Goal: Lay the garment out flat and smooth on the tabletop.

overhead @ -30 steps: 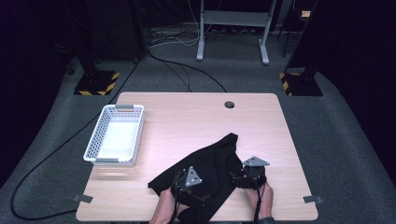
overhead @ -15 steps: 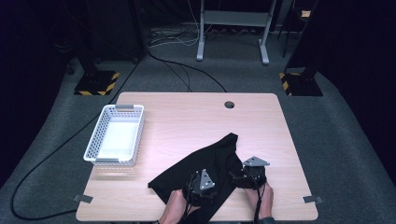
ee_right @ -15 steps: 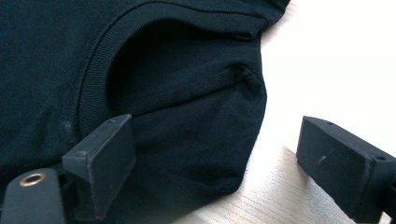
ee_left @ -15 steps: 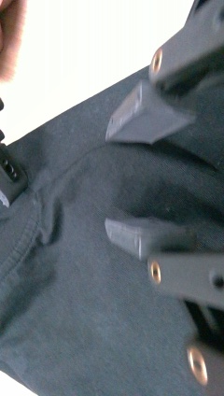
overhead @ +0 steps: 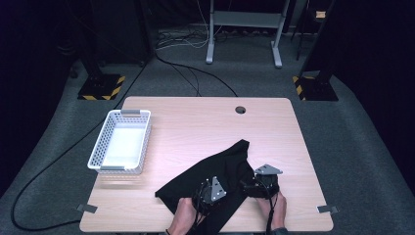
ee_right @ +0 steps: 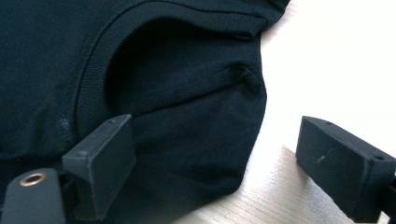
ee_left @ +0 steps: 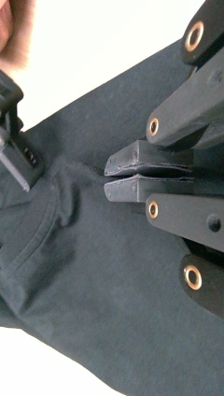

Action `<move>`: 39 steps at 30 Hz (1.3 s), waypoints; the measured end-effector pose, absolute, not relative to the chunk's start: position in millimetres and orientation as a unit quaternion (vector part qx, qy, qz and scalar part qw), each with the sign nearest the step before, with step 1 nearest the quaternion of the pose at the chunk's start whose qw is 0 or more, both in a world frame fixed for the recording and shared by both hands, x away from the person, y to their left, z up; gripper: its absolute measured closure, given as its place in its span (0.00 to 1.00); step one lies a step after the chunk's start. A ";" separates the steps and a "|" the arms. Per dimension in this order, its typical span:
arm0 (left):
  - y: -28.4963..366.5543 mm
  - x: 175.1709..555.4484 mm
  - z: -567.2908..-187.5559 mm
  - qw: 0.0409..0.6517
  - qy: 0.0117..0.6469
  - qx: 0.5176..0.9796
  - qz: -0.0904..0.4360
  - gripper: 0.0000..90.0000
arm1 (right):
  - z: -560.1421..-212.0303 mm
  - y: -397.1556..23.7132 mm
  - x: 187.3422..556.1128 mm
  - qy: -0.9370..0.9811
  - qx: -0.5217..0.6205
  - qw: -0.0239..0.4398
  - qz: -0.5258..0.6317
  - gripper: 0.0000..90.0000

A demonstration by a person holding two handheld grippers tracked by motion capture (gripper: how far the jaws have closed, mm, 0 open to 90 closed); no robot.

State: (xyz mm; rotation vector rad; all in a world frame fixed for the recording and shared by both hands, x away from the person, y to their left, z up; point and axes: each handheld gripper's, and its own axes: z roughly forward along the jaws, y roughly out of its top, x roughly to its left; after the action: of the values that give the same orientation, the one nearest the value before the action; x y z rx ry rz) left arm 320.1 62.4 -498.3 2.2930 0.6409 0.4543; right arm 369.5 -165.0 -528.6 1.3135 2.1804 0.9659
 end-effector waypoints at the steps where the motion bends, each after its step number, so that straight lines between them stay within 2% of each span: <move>1: 62.4 320.1 -498.3 0.351 0.248 0.886 0.175 0.96 | -528.6 -165.0 369.5 0.783 0.472 0.208 0.347 0.12; 21: 98.2 363.6 -469.9 0.388 0.297 0.851 0.195 0.96 | -528.6 -165.0 369.6 0.783 0.473 0.207 0.347 0.12; 35: 118.8 390.2 -454.1 0.385 0.312 0.840 0.220 0.96 | -528.5 -165.0 369.6 0.783 0.474 0.207 0.347 0.12; 39: 126.7 407.6 -445.6 0.379 0.321 0.837 0.228 0.96 | -528.5 -165.0 369.7 0.782 0.474 0.207 0.347 0.12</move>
State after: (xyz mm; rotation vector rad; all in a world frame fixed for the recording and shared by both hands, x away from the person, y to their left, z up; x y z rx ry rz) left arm 407.6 126.7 -445.6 2.1388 0.8201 0.5837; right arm 369.7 -165.0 -528.5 1.3195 2.1783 0.9666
